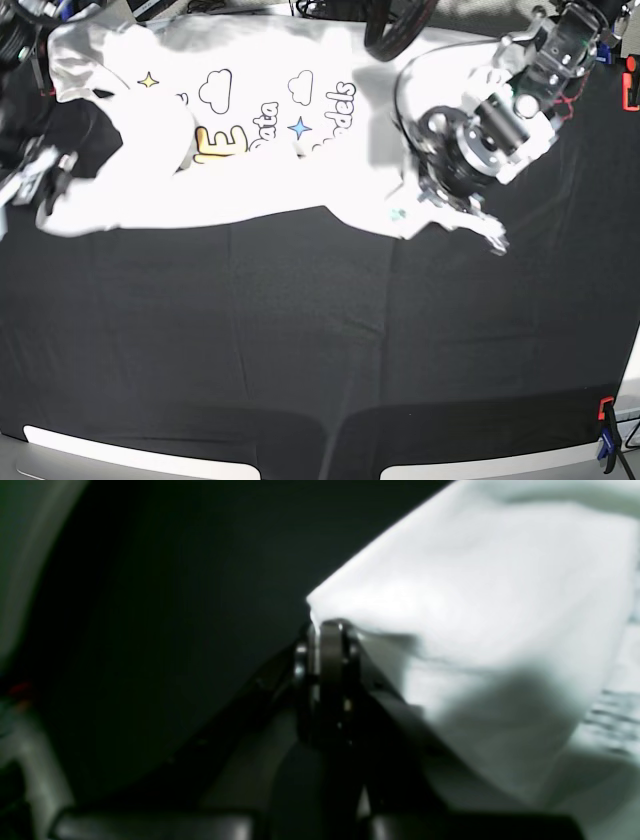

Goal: Layout the t-shirt on the table in an organized manner, then fold the t-shirt properly
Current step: 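Lift and pull the shirt with both grippers to re-spread it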

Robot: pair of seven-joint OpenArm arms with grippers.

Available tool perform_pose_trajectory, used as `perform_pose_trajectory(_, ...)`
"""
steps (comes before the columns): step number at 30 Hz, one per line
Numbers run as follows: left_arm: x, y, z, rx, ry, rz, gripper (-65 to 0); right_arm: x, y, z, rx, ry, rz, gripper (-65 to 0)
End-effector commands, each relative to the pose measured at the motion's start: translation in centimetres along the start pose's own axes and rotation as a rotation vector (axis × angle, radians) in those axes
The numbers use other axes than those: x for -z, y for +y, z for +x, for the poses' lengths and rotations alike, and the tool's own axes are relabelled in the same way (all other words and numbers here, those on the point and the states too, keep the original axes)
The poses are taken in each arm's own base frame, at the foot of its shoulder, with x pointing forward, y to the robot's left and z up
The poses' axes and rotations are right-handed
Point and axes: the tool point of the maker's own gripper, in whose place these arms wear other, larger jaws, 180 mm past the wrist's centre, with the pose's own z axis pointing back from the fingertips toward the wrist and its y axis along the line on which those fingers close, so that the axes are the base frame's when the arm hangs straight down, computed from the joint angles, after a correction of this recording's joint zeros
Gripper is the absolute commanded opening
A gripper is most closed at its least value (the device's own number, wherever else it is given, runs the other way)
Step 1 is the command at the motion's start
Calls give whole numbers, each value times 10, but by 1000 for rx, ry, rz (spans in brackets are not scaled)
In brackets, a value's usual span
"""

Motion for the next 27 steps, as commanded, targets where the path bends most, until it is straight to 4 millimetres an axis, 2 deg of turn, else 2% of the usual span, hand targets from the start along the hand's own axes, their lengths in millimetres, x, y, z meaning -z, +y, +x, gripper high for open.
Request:
perform_pose_trajectory(1, -3, 19, 12, 9, -44, 85, -650, -3, -6, 28, -50, -70, -21, -650)
perform_pose_trajectory(4, -6, 42, 14, 25, -53, 211, -650, -2, -17, 55, -87, -122, -70, -650)
perform_pose_trajectory(7, -9, 55, 15, 29, -56, 284, -650, -1, -17, 75, -112, -175, -75, -650)
perform_pose_trajectory(10, -8, 68, 17, 39, -61, 341, -650, 8, -12, 79, -176, -148, -71, -650)
perform_pose_trajectory(14, 5, 82, 13, 50, -52, 369, -650, 32, -2, 70, -288, -48, -64, -650)
perform_pose_trajectory(18, 27, 95, -11, 74, 26, 381, -650, 67, 10, 57, -339, 34, -29, -650)
perform_pose_trajectory(20, 39, 103, -28, 84, 82, 388, -650, 86, 10, 53, -339, 65, -30, -650)
perform_pose_trajectory(24, 58, 123, -60, 101, 188, 408, -650, 120, -3, 55, -310, 127, -60, -650)
perform_pose_trajectory(27, 67, 141, -77, 108, 251, 429, -650, 140, -13, 66, -273, 144, -60, -650)
